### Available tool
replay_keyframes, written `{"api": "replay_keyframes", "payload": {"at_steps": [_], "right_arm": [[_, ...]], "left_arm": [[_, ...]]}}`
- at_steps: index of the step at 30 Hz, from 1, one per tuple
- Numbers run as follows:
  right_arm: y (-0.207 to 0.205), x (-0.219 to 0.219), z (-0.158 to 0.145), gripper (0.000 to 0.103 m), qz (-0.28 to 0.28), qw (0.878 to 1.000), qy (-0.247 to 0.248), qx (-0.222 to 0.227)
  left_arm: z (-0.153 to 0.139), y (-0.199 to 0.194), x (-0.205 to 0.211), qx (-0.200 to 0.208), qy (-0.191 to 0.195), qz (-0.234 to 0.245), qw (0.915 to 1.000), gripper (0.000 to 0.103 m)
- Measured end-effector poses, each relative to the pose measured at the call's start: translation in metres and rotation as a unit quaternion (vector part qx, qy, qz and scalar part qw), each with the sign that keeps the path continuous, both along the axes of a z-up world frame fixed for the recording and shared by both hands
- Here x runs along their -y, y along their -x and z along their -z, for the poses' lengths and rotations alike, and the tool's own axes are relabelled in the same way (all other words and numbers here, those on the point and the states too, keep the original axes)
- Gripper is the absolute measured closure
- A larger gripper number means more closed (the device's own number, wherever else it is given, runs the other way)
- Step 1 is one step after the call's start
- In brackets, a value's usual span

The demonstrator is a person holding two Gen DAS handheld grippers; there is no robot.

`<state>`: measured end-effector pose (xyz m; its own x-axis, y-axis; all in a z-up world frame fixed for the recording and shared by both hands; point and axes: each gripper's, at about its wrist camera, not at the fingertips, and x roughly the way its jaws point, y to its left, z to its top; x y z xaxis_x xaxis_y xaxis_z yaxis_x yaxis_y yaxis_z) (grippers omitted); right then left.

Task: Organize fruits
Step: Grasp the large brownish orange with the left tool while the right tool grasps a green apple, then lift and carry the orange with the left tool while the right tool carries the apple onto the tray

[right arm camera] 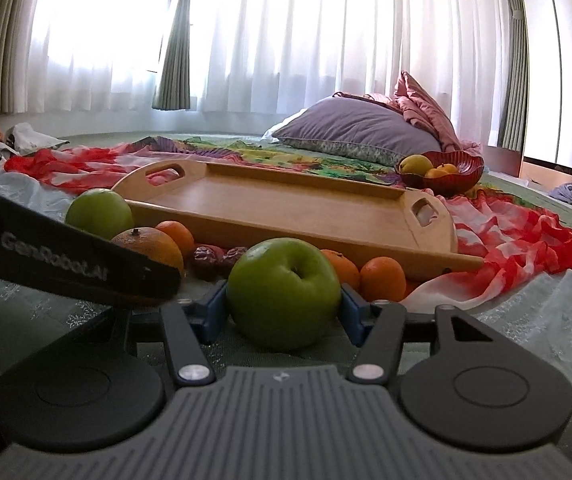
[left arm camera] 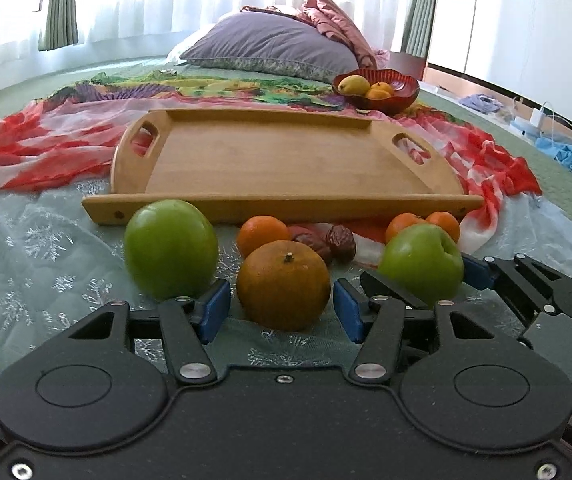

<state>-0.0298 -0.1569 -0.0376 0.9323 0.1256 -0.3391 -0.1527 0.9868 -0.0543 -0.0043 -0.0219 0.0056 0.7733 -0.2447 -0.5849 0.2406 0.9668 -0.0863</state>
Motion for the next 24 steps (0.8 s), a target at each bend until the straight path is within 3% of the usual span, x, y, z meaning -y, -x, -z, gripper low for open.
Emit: {"api": "replay_keyframes", "payload": {"at_steps": [10, 17, 24], "right_arm": [[-0.001, 0.002, 0.000, 0.043, -0.008, 1.000, 0.003, 0.006], [0.005, 0.011, -0.020, 0.043, -0.005, 1.000, -0.028, 0.008], [-0.016, 0.028, -0.057, 0.043, 0.019, 0.999, -0.038, 0.019]], "left_arm": [[0.000, 0.000, 0.003, 0.020, 0.000, 0.005, 0.9998, 0.055], [-0.033, 0.009, -0.002, 0.067, 0.010, -0.008, 0.9977, 0.055], [-0.069, -0.029, -0.013, 0.090, -0.004, -0.024, 0.9956, 0.055]]}}
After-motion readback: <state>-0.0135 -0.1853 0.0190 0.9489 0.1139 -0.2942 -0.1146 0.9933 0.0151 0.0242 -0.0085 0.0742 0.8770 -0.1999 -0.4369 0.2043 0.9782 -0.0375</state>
